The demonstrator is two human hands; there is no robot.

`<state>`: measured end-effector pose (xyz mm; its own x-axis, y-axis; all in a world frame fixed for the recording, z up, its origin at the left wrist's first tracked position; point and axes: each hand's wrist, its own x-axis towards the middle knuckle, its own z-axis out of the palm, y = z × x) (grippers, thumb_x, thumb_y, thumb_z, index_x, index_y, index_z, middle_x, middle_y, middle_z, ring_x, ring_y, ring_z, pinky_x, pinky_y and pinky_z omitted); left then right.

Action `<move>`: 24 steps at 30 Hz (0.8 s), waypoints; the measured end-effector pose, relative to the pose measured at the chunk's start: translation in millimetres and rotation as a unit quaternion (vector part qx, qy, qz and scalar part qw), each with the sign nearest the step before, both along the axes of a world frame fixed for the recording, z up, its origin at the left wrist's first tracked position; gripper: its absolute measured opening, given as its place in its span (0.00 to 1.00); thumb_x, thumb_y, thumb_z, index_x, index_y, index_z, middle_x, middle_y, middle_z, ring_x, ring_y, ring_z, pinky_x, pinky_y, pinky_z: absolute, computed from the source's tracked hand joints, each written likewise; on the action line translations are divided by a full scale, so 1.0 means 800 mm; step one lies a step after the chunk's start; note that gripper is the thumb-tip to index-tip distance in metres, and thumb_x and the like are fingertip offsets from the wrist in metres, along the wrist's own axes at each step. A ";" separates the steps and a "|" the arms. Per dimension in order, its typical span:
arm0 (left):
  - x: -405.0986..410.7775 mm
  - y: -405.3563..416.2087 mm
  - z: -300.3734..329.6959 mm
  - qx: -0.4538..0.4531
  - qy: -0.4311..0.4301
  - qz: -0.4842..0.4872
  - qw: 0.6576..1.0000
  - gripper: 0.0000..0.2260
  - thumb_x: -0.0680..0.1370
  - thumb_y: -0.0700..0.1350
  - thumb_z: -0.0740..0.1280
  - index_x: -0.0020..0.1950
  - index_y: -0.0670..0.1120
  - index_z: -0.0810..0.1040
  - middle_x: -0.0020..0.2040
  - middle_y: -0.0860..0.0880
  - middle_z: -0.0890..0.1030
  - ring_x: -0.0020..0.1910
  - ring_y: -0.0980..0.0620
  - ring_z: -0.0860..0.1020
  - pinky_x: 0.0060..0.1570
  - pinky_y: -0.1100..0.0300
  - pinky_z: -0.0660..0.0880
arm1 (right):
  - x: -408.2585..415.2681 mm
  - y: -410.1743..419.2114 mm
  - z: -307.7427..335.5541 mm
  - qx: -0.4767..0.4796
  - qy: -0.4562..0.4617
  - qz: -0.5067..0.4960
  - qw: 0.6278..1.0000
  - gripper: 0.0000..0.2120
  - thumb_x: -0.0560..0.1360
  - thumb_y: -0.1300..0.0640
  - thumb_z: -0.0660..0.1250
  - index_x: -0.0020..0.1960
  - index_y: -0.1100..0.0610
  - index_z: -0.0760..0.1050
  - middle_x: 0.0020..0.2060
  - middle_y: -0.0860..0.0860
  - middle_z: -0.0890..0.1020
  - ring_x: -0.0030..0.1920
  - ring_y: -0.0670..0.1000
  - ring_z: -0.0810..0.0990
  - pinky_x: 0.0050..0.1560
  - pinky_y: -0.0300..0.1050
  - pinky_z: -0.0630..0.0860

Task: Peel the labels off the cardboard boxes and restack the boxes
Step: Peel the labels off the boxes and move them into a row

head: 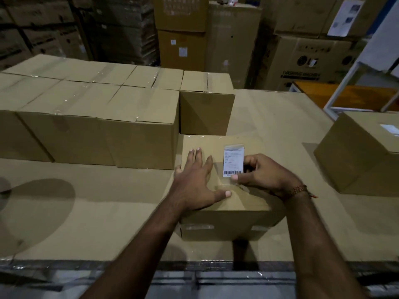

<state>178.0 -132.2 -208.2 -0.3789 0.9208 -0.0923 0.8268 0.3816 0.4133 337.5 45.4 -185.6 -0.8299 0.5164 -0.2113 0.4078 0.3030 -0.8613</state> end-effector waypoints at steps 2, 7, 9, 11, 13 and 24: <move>0.000 0.000 0.000 0.001 -0.003 0.001 1.000 0.53 0.73 0.77 0.65 0.87 0.54 0.44 0.85 0.49 0.33 0.83 0.50 0.33 0.80 0.32 0.47 | 0.001 0.001 0.001 -0.003 0.005 0.008 1.000 0.16 0.75 0.60 0.79 0.63 0.53 0.86 0.54 0.46 0.89 0.60 0.53 0.86 0.68 0.55 0.79; 0.001 0.001 0.003 -0.005 -0.008 0.009 1.000 0.53 0.72 0.76 0.66 0.87 0.54 0.44 0.85 0.50 0.34 0.83 0.51 0.33 0.80 0.35 0.47 | 0.003 0.001 0.000 -0.004 0.017 0.020 1.000 0.17 0.76 0.59 0.79 0.64 0.53 0.85 0.55 0.45 0.89 0.60 0.53 0.86 0.69 0.55 0.79; 0.002 0.002 0.004 -0.006 -0.006 0.010 1.000 0.53 0.72 0.76 0.66 0.87 0.54 0.44 0.85 0.50 0.33 0.83 0.51 0.33 0.80 0.35 0.47 | 0.004 0.001 0.000 -0.009 0.024 0.024 0.999 0.16 0.76 0.59 0.78 0.64 0.53 0.85 0.56 0.46 0.89 0.61 0.52 0.86 0.69 0.56 0.78; 0.002 0.002 0.005 -0.008 -0.006 0.008 1.000 0.53 0.73 0.76 0.66 0.87 0.54 0.43 0.85 0.51 0.33 0.83 0.52 0.33 0.79 0.35 0.47 | 0.006 0.002 0.002 -0.035 0.041 0.020 0.998 0.16 0.78 0.60 0.77 0.65 0.54 0.84 0.58 0.47 0.88 0.62 0.51 0.85 0.71 0.57 0.77; 0.002 0.002 0.006 -0.013 -0.007 0.008 1.000 0.53 0.73 0.76 0.66 0.87 0.54 0.43 0.85 0.50 0.33 0.83 0.51 0.33 0.79 0.35 0.47 | 0.009 0.003 0.004 -0.070 0.062 0.013 0.996 0.16 0.79 0.61 0.75 0.67 0.56 0.83 0.61 0.49 0.87 0.64 0.52 0.84 0.73 0.59 0.75; -0.023 -0.048 0.015 0.091 -0.053 -0.004 0.994 0.40 0.78 0.65 0.71 0.85 0.52 0.61 0.85 0.54 0.58 0.83 0.56 0.54 0.81 0.47 0.60 | -0.020 -0.033 0.025 -0.044 0.093 -0.075 0.992 0.15 0.77 0.64 0.76 0.63 0.56 0.86 0.55 0.47 0.89 0.58 0.48 0.87 0.67 0.52 0.80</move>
